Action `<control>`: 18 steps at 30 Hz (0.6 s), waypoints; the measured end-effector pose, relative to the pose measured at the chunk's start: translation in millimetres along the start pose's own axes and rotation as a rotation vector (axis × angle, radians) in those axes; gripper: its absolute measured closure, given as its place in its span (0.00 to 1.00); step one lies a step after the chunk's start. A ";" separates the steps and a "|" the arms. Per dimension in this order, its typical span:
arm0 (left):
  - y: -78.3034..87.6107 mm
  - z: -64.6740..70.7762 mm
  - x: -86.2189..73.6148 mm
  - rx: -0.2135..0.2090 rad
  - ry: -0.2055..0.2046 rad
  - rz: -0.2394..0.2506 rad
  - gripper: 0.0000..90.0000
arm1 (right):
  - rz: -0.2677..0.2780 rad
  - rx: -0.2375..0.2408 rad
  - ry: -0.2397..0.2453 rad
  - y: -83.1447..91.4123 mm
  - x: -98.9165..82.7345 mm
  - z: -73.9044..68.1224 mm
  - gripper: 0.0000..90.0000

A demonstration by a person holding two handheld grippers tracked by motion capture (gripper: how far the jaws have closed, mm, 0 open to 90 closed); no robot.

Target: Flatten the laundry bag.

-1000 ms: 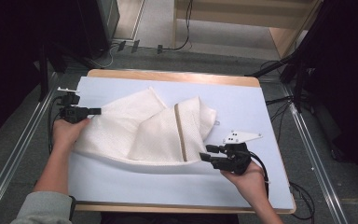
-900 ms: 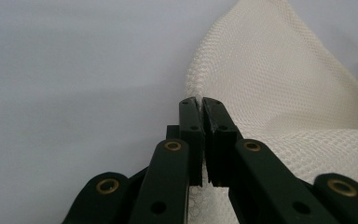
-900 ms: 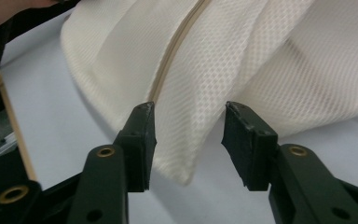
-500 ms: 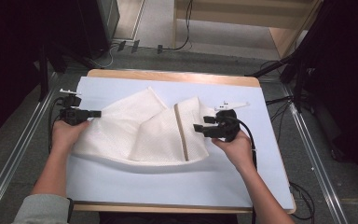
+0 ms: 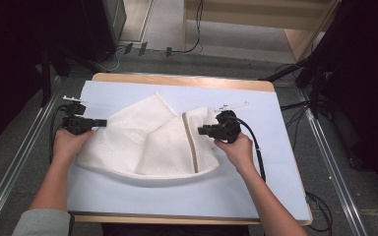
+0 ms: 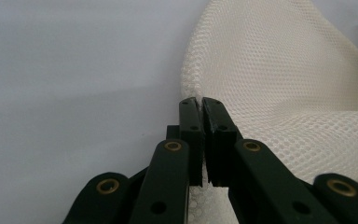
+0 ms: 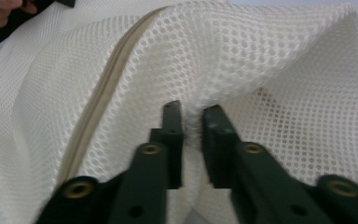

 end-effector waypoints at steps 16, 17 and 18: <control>18.3 -5.7 -5.7 0.042 0.020 0.027 0.99 | 0.046 0.006 0.010 67.2 -56.7 -39.5 0.98; 17.9 -5.7 -4.7 0.045 0.019 0.030 0.99 | 0.044 0.004 0.012 68.6 -60.0 -41.3 0.98; 17.0 -5.8 -3.3 0.053 0.016 0.035 0.99 | 0.041 0.004 0.014 70.4 -63.6 -43.4 0.98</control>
Point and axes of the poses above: each handheld gripper's, and its own axes: y roughly backward along the jaws, x roughly out of its top, z roughly to its right, the point moved 7 cm from there along -y, roughly forward along the jaws
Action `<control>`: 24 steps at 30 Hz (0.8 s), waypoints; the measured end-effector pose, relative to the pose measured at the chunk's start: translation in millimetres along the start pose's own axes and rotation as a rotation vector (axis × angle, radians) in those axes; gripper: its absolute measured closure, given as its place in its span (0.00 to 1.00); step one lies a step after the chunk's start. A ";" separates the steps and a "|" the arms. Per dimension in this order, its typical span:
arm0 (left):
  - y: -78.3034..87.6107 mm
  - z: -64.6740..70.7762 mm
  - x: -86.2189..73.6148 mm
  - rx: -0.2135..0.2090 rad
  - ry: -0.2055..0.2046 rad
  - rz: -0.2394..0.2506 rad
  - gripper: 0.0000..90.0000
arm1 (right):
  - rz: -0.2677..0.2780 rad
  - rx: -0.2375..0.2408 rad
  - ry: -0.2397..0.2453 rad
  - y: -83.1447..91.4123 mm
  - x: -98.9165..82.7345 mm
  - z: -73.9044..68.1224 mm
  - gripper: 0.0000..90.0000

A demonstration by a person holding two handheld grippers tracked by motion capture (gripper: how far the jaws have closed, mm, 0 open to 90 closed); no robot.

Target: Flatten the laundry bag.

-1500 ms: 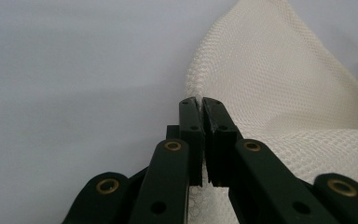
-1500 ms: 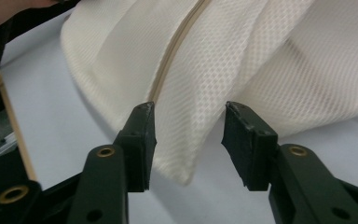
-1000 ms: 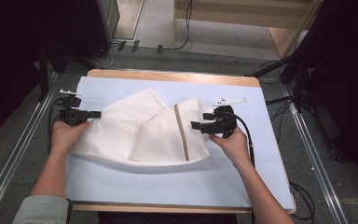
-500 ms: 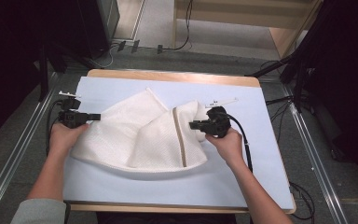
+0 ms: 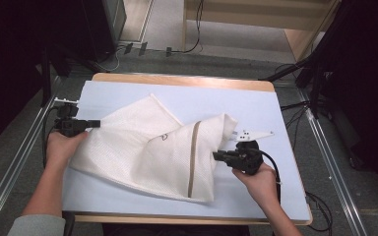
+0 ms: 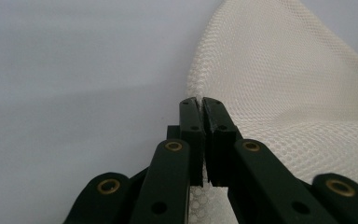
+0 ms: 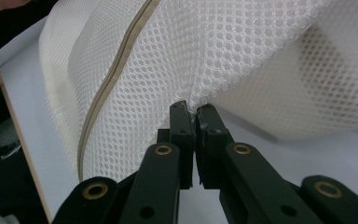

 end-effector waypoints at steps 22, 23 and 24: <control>-6.9 -5.0 27.5 -0.020 0.018 0.062 0.80 | 0.041 -0.048 0.005 36.9 -23.0 -2.5 0.73; -3.2 -3.7 27.9 -0.022 0.015 0.066 0.79 | 0.048 -0.070 -0.001 40.4 -22.1 4.2 0.73; 0.1 -1.9 28.3 -0.026 0.012 0.071 0.79 | 0.054 -0.088 -0.010 43.4 -21.2 11.4 0.75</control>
Point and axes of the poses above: each handheld gripper's, and its own axes: y roughly backward along the jaws, x roughly out of its top, z roughly to its right, the point moved 7 cm from there along -y, roughly forward along the jaws
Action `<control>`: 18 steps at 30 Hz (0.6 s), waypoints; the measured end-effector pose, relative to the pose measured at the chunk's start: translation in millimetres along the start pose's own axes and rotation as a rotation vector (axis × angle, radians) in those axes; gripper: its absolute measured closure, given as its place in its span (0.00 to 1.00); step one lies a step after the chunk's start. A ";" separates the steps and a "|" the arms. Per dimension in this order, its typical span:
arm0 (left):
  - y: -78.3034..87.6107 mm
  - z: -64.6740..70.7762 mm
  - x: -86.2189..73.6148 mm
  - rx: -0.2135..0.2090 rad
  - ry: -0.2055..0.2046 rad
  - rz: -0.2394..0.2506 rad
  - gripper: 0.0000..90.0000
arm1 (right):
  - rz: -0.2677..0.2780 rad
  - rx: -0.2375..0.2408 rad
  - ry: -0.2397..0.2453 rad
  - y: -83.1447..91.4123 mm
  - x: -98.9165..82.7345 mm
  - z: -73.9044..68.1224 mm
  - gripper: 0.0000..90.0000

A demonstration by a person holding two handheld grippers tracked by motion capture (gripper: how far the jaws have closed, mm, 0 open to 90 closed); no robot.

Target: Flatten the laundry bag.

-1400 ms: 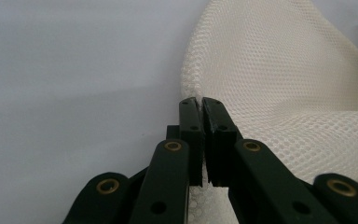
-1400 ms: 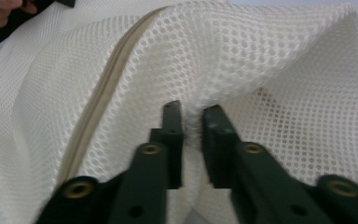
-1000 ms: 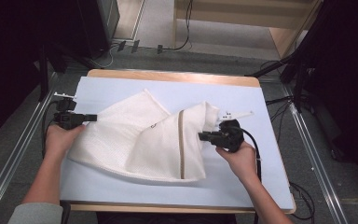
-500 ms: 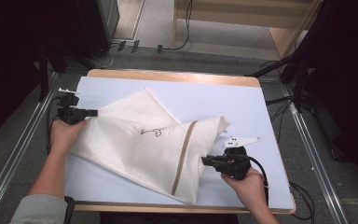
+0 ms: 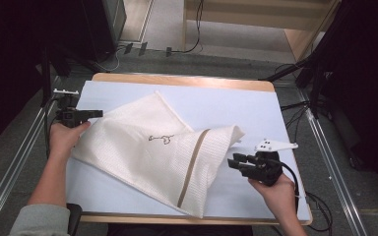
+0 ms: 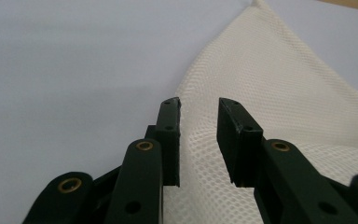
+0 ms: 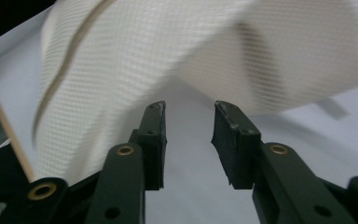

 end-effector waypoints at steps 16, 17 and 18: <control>7.6 43.8 -8.2 -0.075 -0.085 -0.052 0.76 | 0.034 -0.073 0.017 -27.5 89.5 65.2 0.99; 6.9 46.2 -8.8 -0.076 -0.094 -0.057 0.75 | 0.031 -0.068 0.019 -33.9 91.1 66.6 0.99; 6.2 49.3 -9.4 -0.078 -0.101 -0.060 0.75 | 0.018 -0.058 0.014 -40.1 91.2 67.1 0.99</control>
Point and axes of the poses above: each handheld gripper's, and its own axes: y roughly backward along the jaws, x roughly out of its top, z roughly to its right, the point moved 7 cm from there along -y, roughly forward along the jaws
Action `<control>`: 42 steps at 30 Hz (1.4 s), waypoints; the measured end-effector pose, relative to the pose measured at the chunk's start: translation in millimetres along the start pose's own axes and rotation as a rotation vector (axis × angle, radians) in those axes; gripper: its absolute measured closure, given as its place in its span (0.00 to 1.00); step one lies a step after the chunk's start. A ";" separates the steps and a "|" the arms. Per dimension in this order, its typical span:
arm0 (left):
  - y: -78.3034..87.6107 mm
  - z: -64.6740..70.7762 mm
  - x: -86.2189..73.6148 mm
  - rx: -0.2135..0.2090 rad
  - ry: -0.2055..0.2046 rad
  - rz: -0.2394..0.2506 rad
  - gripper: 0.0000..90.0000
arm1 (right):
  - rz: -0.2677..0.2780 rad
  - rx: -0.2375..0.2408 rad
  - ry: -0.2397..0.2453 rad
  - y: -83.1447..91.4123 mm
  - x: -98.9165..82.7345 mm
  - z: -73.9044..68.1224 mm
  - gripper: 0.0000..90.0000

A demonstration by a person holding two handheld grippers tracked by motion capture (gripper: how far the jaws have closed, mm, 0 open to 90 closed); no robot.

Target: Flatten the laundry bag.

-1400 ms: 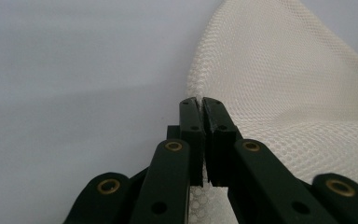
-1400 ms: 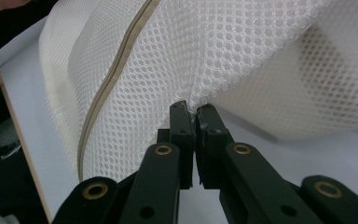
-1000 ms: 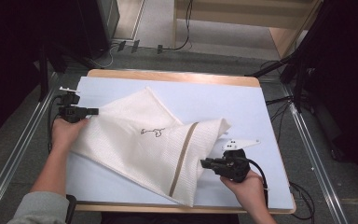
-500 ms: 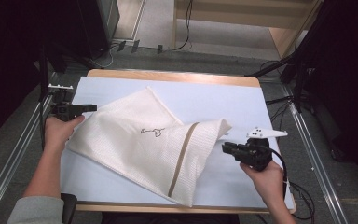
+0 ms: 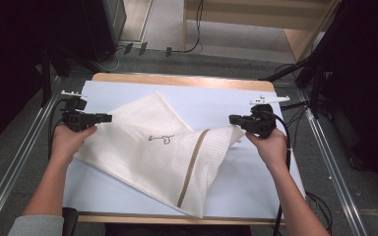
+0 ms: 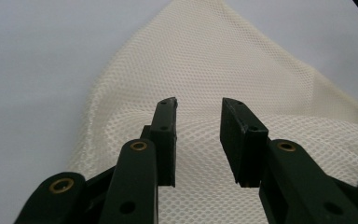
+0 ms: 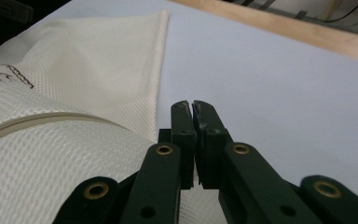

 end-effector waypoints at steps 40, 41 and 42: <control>-29.0 119.8 -11.6 -0.160 -0.200 -0.060 0.81 | -0.116 0.176 0.105 -20.8 -71.5 -60.5 0.94; -27.6 119.5 -12.1 -0.154 -0.199 -0.058 0.81 | -0.110 0.170 0.106 -24.3 -66.6 -56.5 0.93; -26.2 119.1 -12.5 -0.152 -0.201 -0.053 0.80 | -0.110 0.162 0.100 -28.8 -62.8 -52.7 0.91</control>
Point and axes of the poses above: each handheld gripper's, and its own axes: y roughly backward along the jaws, x roughly out of its top, z roughly to its right, the point moved 7 cm from there along -y, roughly forward along the jaws
